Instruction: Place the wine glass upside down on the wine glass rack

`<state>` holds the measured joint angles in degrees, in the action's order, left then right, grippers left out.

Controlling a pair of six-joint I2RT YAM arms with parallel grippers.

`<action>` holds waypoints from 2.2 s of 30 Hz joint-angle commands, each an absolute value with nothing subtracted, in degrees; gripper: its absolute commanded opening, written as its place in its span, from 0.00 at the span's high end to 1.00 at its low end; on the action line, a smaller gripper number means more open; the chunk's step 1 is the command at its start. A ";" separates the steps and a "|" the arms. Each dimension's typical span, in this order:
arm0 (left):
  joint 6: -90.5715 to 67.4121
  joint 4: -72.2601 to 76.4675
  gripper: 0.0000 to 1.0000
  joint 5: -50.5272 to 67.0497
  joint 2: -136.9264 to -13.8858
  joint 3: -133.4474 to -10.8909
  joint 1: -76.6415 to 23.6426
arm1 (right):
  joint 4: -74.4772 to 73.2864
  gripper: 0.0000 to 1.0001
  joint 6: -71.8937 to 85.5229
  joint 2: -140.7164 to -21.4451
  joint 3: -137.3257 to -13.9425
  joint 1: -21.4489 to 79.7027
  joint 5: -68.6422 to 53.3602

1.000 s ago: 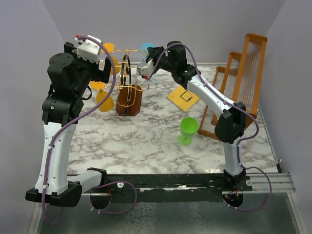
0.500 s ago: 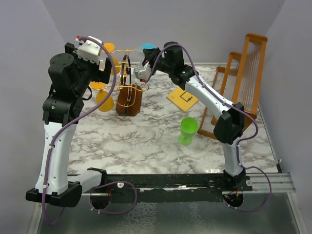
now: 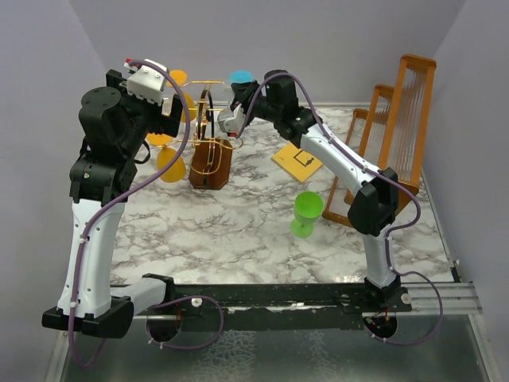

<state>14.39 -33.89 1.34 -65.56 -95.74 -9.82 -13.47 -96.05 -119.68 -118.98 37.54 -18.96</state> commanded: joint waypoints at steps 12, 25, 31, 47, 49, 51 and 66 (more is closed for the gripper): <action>15.14 -31.96 0.02 2.79 -64.42 -95.10 -9.57 | -21.42 0.99 -104.34 -115.34 -116.69 38.05 -16.93; 15.49 -31.97 0.02 2.90 -64.37 -94.75 -9.49 | -22.44 0.99 -104.36 -113.10 -113.82 38.06 -14.95; 15.63 -31.95 0.02 2.99 -64.18 -94.67 -9.50 | -22.44 0.99 -104.19 -112.35 -112.50 38.05 -14.03; 15.76 -32.10 0.02 3.25 -63.90 -94.33 -9.49 | -20.74 0.95 -103.22 -111.45 -110.23 37.90 -10.03; 15.75 -32.09 0.02 3.28 -63.90 -94.30 -9.48 | -20.80 0.95 -103.08 -111.46 -110.08 37.97 -9.78; 15.86 -32.16 0.02 3.26 -63.85 -94.28 -9.43 | -21.03 0.95 -102.84 -111.45 -110.14 37.97 -9.76; 16.11 -32.10 0.02 3.43 -64.07 -94.13 -9.45 | -23.66 0.96 -101.25 -111.01 -110.44 37.71 -9.76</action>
<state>15.70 -33.50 2.13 -65.01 -94.32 -9.80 -20.25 -97.97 -114.56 -110.15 37.82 -11.77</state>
